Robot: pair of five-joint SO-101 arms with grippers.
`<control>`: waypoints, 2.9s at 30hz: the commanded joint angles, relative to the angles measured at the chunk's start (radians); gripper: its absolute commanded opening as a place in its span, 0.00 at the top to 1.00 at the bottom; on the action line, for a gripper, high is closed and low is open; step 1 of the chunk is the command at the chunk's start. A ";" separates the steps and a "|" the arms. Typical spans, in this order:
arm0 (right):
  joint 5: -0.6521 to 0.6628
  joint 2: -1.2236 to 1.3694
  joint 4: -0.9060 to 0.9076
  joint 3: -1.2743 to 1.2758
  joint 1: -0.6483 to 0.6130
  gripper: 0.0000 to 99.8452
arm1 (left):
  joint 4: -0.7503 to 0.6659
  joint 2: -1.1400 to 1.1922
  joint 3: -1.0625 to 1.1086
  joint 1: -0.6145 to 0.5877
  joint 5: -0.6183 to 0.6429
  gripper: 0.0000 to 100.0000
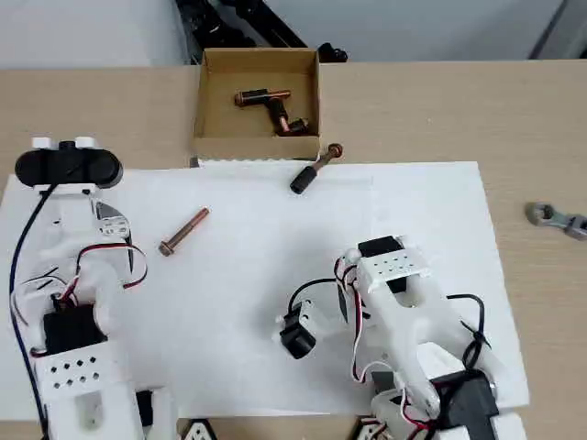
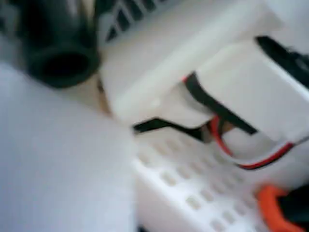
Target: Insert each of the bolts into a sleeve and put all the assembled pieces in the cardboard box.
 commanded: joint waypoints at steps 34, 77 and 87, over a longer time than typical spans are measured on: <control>-0.316 -0.590 0.031 0.021 0.101 0.93 | -0.018 0.002 -0.051 0.041 -0.005 0.99; -0.351 -0.199 0.062 -0.106 0.294 0.71 | -0.002 0.003 -0.053 0.043 -0.034 0.99; -0.347 -0.186 0.065 -0.101 0.294 0.63 | -0.002 0.003 -0.053 0.043 -0.034 0.99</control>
